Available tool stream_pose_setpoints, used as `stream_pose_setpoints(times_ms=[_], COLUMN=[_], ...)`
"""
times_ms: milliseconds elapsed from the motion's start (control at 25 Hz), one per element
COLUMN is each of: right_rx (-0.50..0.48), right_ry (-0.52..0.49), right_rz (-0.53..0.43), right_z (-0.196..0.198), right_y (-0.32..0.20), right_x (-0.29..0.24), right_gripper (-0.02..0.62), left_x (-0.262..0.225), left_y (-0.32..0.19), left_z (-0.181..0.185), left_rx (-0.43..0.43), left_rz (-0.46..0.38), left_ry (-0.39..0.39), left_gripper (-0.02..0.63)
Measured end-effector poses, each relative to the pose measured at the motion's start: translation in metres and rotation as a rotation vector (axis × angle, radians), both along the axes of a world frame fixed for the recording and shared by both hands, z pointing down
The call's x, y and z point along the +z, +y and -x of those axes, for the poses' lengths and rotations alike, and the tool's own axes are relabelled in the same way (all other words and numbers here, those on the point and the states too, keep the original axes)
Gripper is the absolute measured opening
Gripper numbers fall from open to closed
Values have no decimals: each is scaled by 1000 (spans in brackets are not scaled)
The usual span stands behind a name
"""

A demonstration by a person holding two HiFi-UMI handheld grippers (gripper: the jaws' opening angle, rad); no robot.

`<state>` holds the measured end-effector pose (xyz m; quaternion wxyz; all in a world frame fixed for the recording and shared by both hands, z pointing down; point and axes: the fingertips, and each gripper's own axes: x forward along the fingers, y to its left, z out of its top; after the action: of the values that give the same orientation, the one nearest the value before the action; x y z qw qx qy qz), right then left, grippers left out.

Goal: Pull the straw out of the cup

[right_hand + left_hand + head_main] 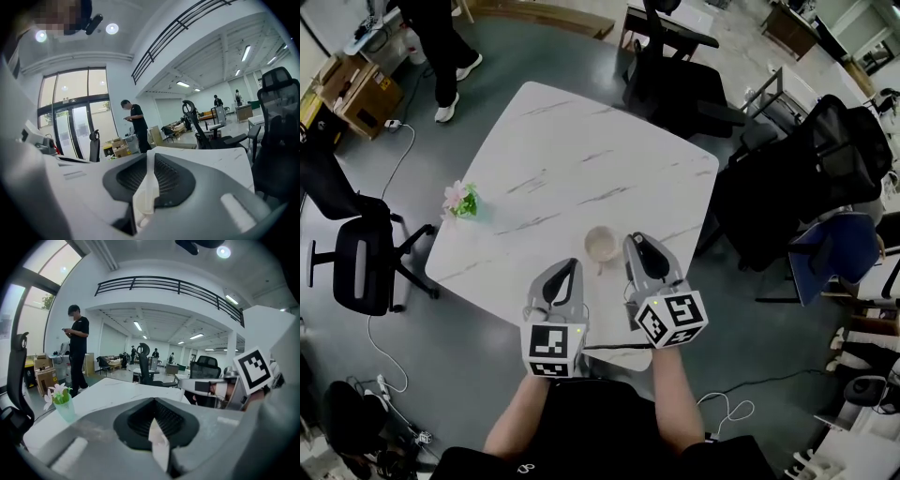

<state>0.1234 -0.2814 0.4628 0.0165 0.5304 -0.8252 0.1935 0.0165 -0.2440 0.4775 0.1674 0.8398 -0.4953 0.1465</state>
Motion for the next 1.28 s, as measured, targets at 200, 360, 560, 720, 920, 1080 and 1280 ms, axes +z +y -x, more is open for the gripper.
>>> stream_pose_setpoints(times_ms=[200,360,560,720,920,1080,1280], right_rx=[5,7,8,-2,-11,-24,-38], right_ry=[-8,-4,6,7,8,4,-1], right_rz=[-69,-118,-173,-217,-244,-255,-261], right_z=[-6,-9,-15,-20,-21,-20,-19], right_y=[23,44,69,81,87,87,86], right_x=[-31,-55,-79,-97,-108,-111,-112], right_gripper=[46,46,44,44,43,43,43], left_x=[-20,-40,-62,-81,-89,-91,-95], left_y=[12,22,29,33,37,38,37], left_z=[-3,-8,-19,-27,-23,-19,-19], left_rx=[8,13,26,27,10,-7,-15], left_rz=[-56,-106,-173,-225,-250,-261,-271], left_ry=[6,18,36,42,34,24,16], left_gripper=[1,1,1,2,1,1,0])
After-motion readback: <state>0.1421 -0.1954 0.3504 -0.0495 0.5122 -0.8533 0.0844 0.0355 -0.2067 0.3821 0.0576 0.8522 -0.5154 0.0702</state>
